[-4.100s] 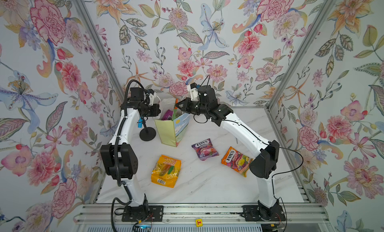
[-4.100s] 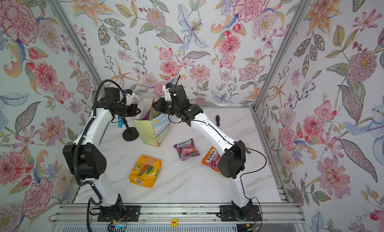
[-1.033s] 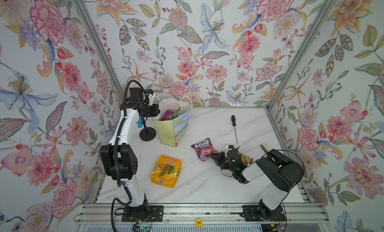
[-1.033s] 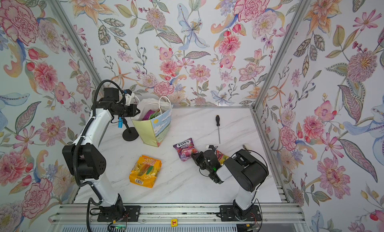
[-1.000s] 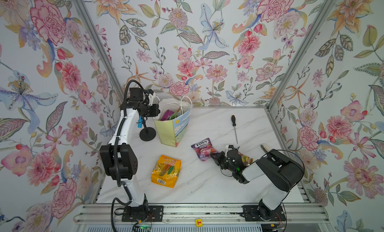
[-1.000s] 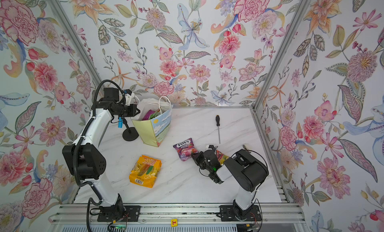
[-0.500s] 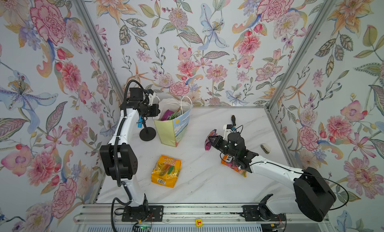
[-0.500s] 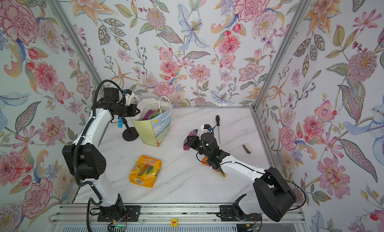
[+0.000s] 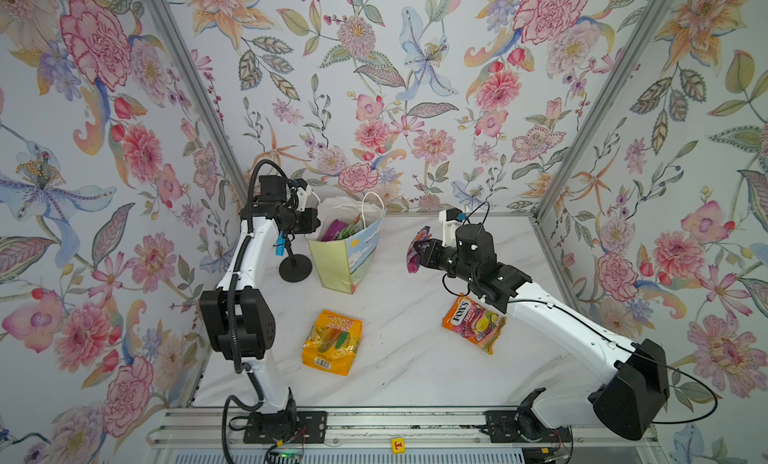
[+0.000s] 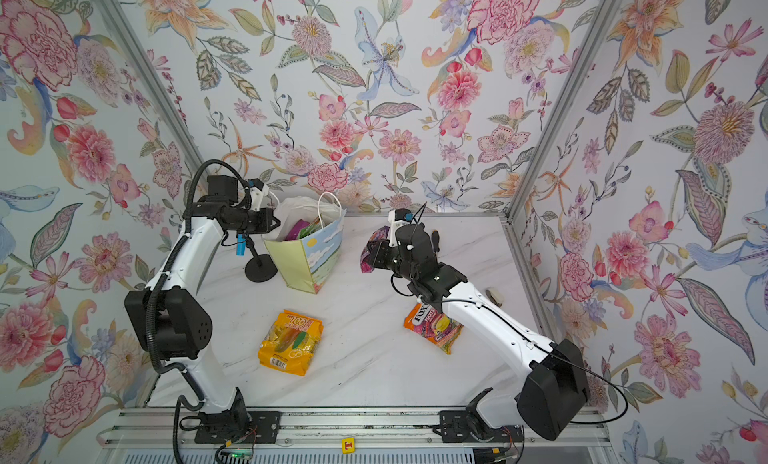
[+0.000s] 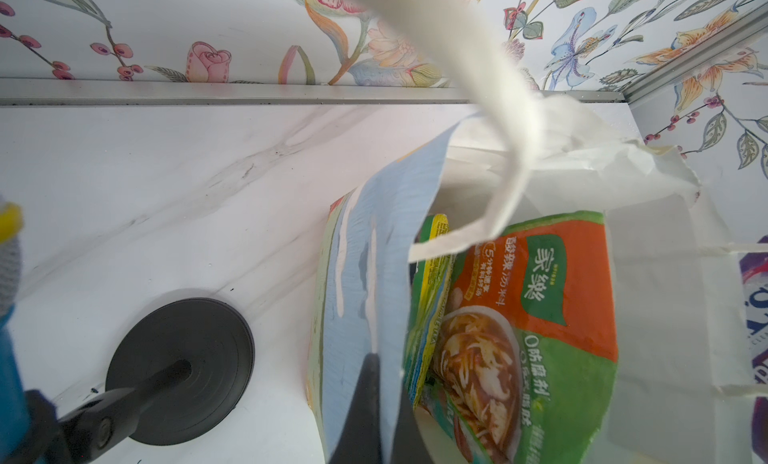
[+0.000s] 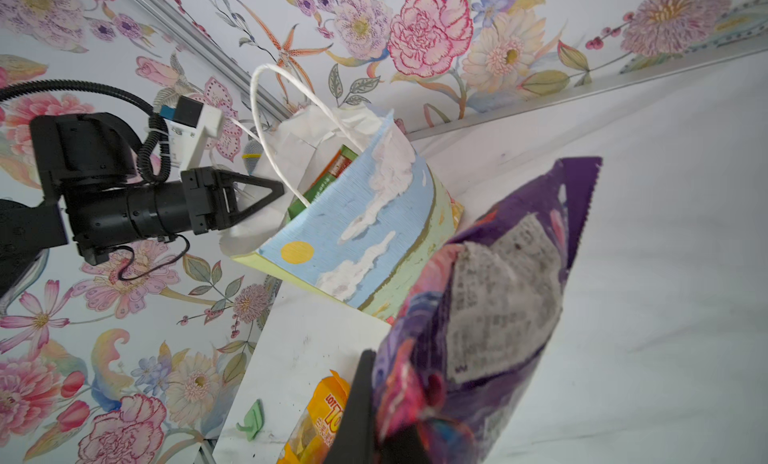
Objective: Place the snacks into the paper bag
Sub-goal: 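Carry the Berries packet with the right gripper over the bag opening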
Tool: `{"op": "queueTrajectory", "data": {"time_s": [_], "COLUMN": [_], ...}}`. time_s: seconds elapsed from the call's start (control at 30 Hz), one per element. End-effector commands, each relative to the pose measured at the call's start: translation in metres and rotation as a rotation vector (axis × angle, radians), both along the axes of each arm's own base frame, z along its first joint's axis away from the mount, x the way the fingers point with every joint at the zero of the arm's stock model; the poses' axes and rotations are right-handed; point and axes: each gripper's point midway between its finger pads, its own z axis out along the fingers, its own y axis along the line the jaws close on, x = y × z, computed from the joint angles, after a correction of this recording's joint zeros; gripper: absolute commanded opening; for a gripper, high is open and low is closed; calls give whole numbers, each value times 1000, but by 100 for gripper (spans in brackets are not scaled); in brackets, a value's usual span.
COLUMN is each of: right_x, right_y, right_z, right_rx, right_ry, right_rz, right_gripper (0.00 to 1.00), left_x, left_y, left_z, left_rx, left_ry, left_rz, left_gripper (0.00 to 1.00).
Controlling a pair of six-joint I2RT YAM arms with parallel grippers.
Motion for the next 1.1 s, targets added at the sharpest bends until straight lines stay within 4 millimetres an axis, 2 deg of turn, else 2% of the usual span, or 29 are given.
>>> {"op": "queueTrajectory", "data": {"time_s": [0.0, 0.23, 0.4, 0.7, 0.9, 1.07], "right_x": [-6, -14, -22, -19, -2, 19], "right_y": [23, 68, 102, 149, 173, 181], "right_z": [39, 103, 126, 144, 141, 134], "right_rx": [-1, 31, 62, 100, 102, 118], "right_ry": [-88, -197, -240, -265, -252, -237], "right_rz": [107, 247, 324, 422, 449, 437], "right_gripper": [0, 0, 0, 0, 0, 0], "left_x": [-6, -6, -5, -5, -5, -6], "left_y": [6, 6, 6, 5, 5, 5], "left_z": [23, 23, 22, 22, 22, 23], "left_rx": [-9, -12, -12, -14, -14, -15], "left_ry": [-54, -55, -52, -53, -52, -53], "left_rz": [12, 11, 12, 10, 8, 8], "left_gripper": [3, 3, 3, 3, 3, 3]}}
